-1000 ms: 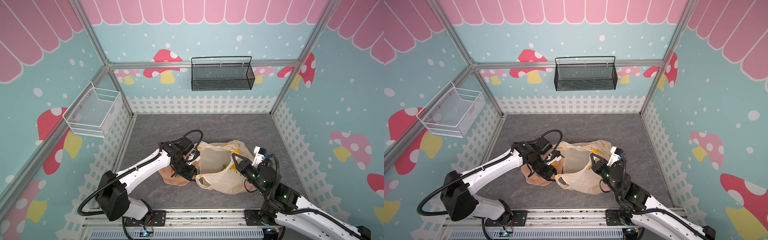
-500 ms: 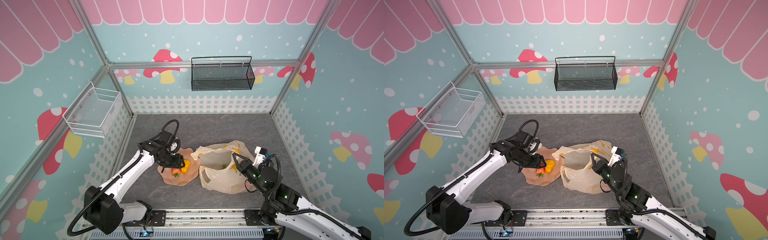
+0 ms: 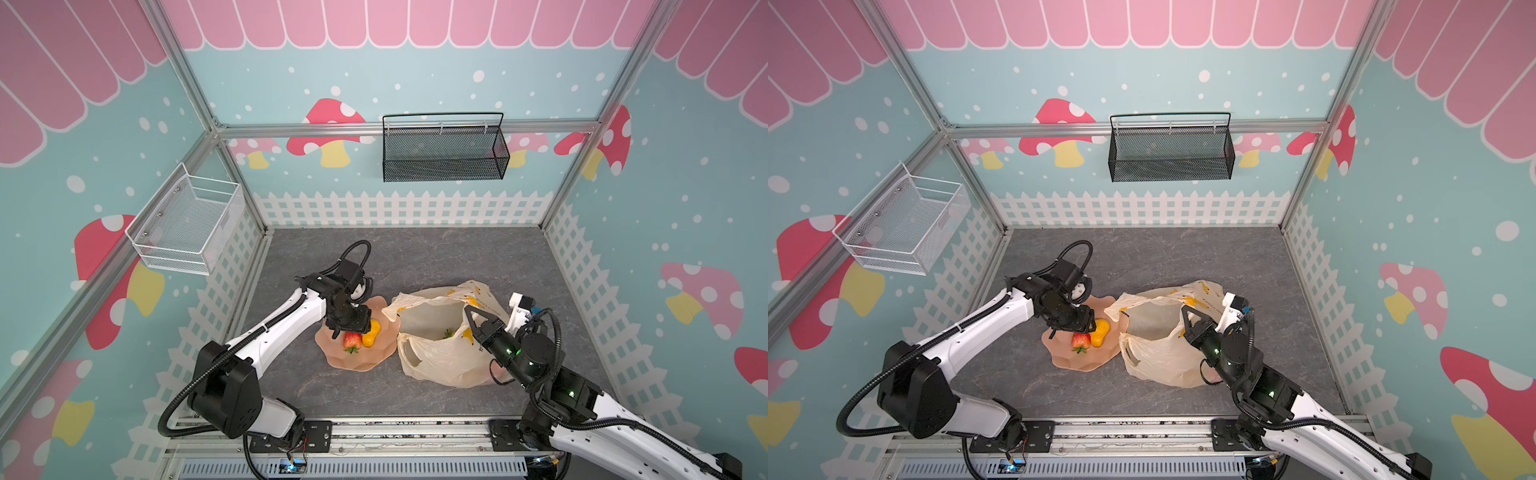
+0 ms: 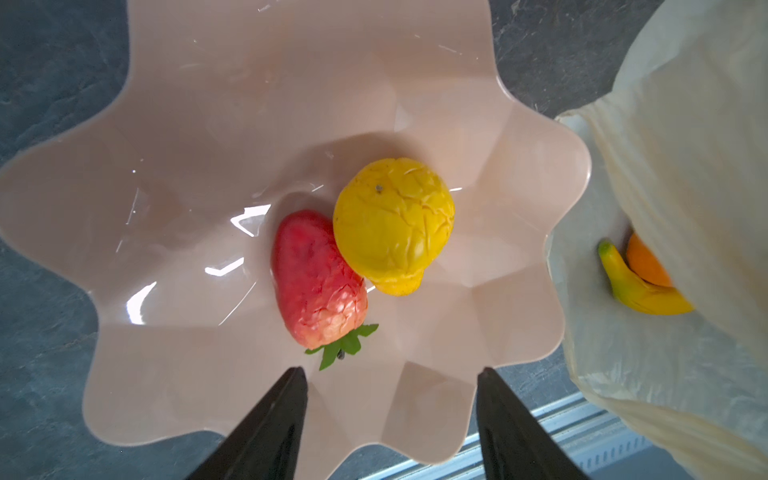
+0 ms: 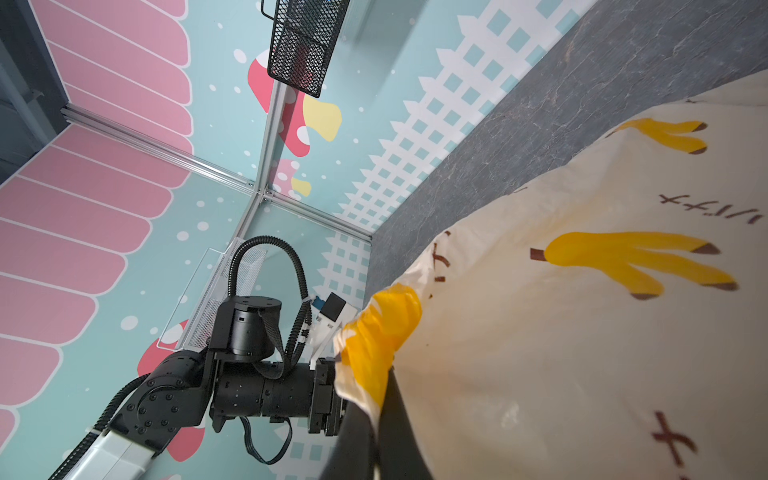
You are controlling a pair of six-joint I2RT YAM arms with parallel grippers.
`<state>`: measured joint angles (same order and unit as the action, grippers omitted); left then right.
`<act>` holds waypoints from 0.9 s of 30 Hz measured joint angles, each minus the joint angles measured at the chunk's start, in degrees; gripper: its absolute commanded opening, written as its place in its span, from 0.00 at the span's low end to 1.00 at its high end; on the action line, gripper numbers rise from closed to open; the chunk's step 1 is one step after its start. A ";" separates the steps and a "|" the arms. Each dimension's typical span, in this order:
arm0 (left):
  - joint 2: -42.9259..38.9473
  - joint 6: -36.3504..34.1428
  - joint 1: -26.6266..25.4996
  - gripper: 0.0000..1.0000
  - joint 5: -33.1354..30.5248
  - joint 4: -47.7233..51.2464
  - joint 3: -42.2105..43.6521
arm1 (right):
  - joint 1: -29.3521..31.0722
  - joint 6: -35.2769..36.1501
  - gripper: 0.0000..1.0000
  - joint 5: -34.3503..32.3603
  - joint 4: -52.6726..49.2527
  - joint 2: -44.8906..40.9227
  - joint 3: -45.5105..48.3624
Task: Place the fruits into the plastic bag
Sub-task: 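Lower the left gripper into the pink bowl and grasp the yellow lemon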
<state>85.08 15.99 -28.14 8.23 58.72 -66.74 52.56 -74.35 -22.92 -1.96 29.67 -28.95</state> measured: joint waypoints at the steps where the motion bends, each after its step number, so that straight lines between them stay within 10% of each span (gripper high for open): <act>1: 1.03 0.33 -0.63 0.66 -0.61 -0.68 -0.20 | 0.00 0.00 0.00 -0.02 0.00 0.09 0.00; 27: 13.00 4.02 -3.61 0.69 -7.41 -7.37 -1.90 | 0.00 0.04 0.00 -0.04 0.00 0.37 0.00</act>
<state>98.08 20.01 -31.75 0.82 51.35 -68.64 52.56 -74.30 -22.96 -1.96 30.04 -28.95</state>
